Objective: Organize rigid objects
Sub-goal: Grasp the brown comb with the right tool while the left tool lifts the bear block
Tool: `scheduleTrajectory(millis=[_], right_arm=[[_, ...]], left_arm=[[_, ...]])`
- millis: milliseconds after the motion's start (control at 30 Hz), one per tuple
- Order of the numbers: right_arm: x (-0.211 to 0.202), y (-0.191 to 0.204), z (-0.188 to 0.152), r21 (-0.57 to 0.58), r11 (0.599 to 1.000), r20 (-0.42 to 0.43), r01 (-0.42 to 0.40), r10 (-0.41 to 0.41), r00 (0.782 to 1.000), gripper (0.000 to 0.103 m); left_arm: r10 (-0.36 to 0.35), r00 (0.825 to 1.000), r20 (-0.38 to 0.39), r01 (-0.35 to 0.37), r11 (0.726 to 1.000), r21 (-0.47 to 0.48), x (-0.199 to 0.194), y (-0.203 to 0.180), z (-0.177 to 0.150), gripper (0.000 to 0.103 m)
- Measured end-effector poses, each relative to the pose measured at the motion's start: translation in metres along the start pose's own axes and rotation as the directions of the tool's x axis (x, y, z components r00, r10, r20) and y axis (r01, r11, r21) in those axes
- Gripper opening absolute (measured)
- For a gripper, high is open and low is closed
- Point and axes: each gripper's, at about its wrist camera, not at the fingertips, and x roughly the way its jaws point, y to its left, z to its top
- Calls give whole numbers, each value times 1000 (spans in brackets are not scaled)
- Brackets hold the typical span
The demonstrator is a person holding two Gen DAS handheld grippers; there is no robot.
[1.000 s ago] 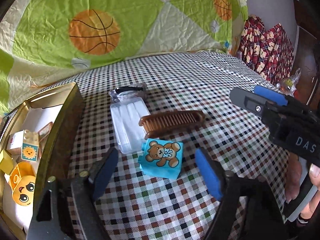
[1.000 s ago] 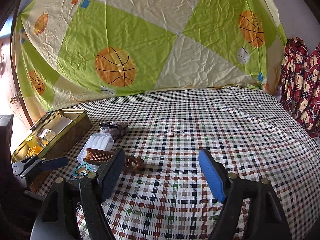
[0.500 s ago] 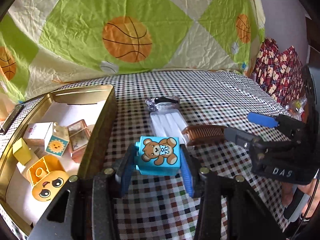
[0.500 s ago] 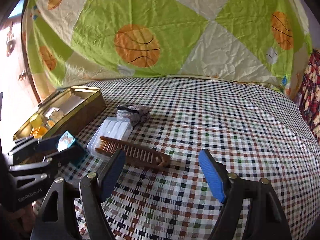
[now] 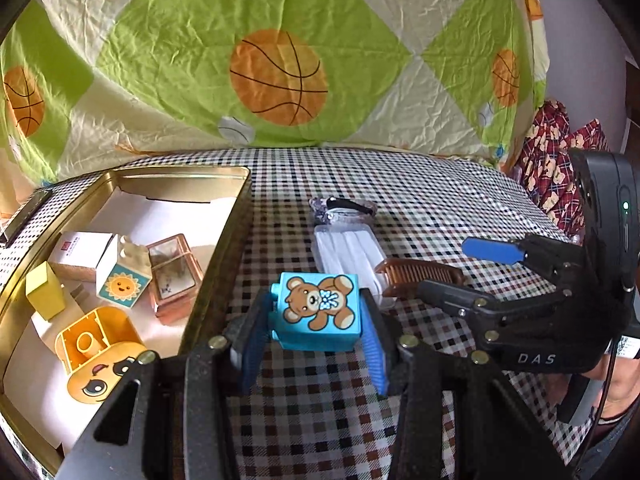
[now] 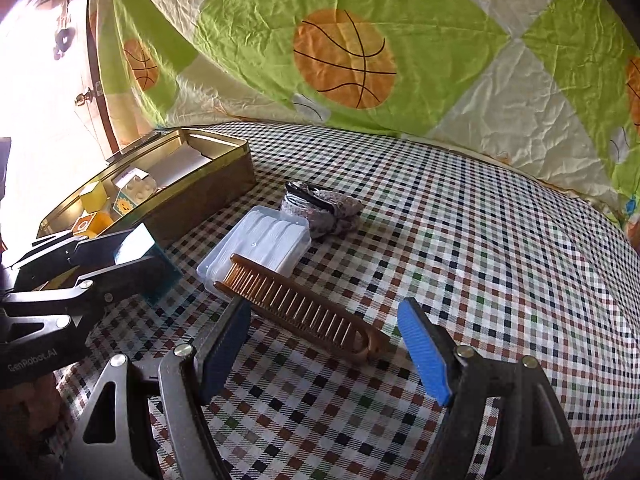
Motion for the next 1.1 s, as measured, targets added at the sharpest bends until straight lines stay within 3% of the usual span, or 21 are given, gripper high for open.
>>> scheduleTrajectory(millis=[133,267,400,600,800,867,967,1100], right_arm=[[1,3,10,-81,996,20,-21,22,1000,78],[13,-1,12,-89,990,-33,-110,108,994,78],[29,-4,4,-51,976,-134,-210,202,970,78],[21,0,-1,-52,980,-119,-194,187,975,76],[17,24,-8,-154,978,-143,-138,116,983,46],[11,30,-11,-160,975,-134,-154,133,982,30],[3,39,-17,-170,978,-122,-122,102,987,21],[-9,43,-18,-145,986,-69,-88,79,995,17]], left_arm=[[4,1000,8,-4,1000,4,0,-1,0,42],[0,1000,28,0,1000,-5,-4,1,0,42],[-9,999,32,9,1000,-18,-5,5,0,42],[-14,999,43,15,1000,-24,-7,6,-1,42],[-7,999,52,8,1000,-9,-9,1,-1,42],[-8,998,60,8,1000,-4,-11,0,-1,42],[-8,997,76,8,1000,0,-14,0,-1,42],[2,994,105,-3,1000,16,-20,-4,-2,42]])
